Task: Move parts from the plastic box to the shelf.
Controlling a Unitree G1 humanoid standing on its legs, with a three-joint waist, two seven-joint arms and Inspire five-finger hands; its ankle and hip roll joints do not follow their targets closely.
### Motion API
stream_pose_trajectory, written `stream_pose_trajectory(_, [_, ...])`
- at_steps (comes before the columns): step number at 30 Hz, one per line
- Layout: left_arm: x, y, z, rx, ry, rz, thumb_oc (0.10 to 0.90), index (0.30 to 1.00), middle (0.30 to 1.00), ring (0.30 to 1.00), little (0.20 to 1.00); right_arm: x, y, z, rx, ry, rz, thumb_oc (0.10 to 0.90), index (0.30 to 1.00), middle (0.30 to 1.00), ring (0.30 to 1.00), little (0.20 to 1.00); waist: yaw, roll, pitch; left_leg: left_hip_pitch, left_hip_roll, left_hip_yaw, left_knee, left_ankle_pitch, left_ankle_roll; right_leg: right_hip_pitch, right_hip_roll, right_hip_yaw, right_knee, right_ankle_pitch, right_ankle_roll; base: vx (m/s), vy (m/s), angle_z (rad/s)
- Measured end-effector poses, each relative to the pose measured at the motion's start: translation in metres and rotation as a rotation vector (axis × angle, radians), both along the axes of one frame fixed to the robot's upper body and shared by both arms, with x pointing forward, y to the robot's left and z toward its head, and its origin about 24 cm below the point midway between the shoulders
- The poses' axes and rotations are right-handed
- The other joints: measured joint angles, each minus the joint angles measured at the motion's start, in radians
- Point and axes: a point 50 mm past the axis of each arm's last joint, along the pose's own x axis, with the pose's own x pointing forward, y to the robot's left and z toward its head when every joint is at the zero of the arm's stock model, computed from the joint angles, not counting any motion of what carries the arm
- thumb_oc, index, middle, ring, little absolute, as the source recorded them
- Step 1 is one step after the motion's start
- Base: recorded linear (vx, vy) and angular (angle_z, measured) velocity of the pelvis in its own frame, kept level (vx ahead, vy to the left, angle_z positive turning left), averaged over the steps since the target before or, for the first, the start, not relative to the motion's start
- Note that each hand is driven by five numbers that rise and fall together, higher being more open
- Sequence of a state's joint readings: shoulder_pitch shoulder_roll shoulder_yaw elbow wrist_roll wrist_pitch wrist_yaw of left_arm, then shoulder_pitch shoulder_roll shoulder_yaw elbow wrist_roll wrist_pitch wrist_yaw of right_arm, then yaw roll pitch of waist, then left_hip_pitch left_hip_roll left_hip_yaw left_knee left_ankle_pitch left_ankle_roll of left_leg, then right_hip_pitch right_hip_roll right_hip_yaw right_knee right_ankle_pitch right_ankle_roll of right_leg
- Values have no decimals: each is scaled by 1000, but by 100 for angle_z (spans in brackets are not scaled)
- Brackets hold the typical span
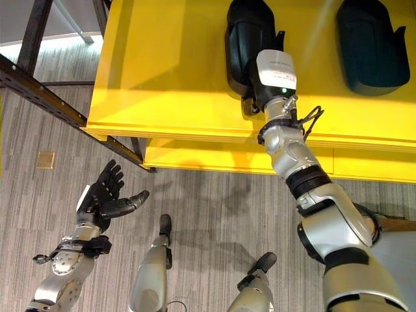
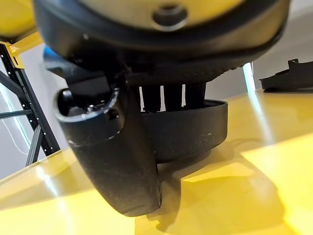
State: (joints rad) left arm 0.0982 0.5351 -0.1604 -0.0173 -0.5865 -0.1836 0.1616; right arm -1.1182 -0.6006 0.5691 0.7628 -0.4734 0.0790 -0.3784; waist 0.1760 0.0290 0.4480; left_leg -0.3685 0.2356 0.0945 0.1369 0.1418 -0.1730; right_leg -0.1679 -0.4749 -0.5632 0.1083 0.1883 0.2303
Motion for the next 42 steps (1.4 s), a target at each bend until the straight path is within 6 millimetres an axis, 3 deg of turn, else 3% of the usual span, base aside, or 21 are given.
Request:
stream_pose_trajectory(1, [0, 0, 0, 0, 1, 1, 900, 1000, 1000, 1000, 1000, 0, 1, 1, -14, -2, 0, 400, 300, 300, 300, 300, 0, 0, 0, -2, 0, 0, 0, 0, 0, -2, 0, 1, 0, 0, 0, 0, 0, 0])
stream_pose_trajectory(2, [0, 0, 0, 0, 1, 1, 900, 1000, 1000, 1000, 1000, 0, 1, 1, -24, -5, 0, 624, 613, 613, 613, 613, 0, 0, 0, -2, 0, 0, 0, 0, 0, -3, 0, 1, 0, 0, 0, 0, 0, 0])
stream_pose_trajectory(3, [0, 0, 0, 0, 1, 1, 900, 1000, 1000, 1000, 1000, 0, 2, 1, -30, -6, 1, 900, 1000, 1000, 1000, 1000, -1, 0, 0, -3, 0, 0, 0, 0, 0, -3, 0, 1, 0, 0, 0, 0, 0, 0])
stream_pose_trajectory(22, [1, 2, 1, 0, -12, 11, 900, 1000, 1000, 1000, 1000, 0, 13, 7, -68, 24, 50, 900, 1000, 1000, 1000, 1000, -9, -6, 1, -3, 1, 1, 0, 1, 0, -8, 0, 5, 4, 0, 0, 0, 0, 0])
stream_pose_trajectory(26, [1, 3, 2, 1, -14, 15, 900, 1000, 1000, 1000, 1000, -4, 22, 15, -79, 4, 95, 900, 1000, 1000, 1000, 1000, -9, -34, 10, -3, 1, 2, 0, 2, 0, -8, 0, 5, 4, 0, 0, 0, 0, 0])
stream_pose_trajectory(33, [1, 7, 5, 3, -25, 31, 900, 1000, 1000, 1000, 1000, -11, 30, 25, -89, -38, 141, 900, 1000, 1000, 1000, 1000, -10, -36, 11, -3, 1, 1, 1, 2, 1, -8, 0, 5, 6, 1, 0, 0, 0, 0])
stream_pose_trajectory(42, [2, 11, 8, 6, -39, 52, 900, 1000, 1000, 1000, 1000, -32, 43, 57, -108, -179, 236, 900, 1000, 1000, 1000, 1000, -25, -42, 10, 7, 2, -2, 7, 4, 2, 1, 0, 8, 17, 1, -1, 0, 0, 0])
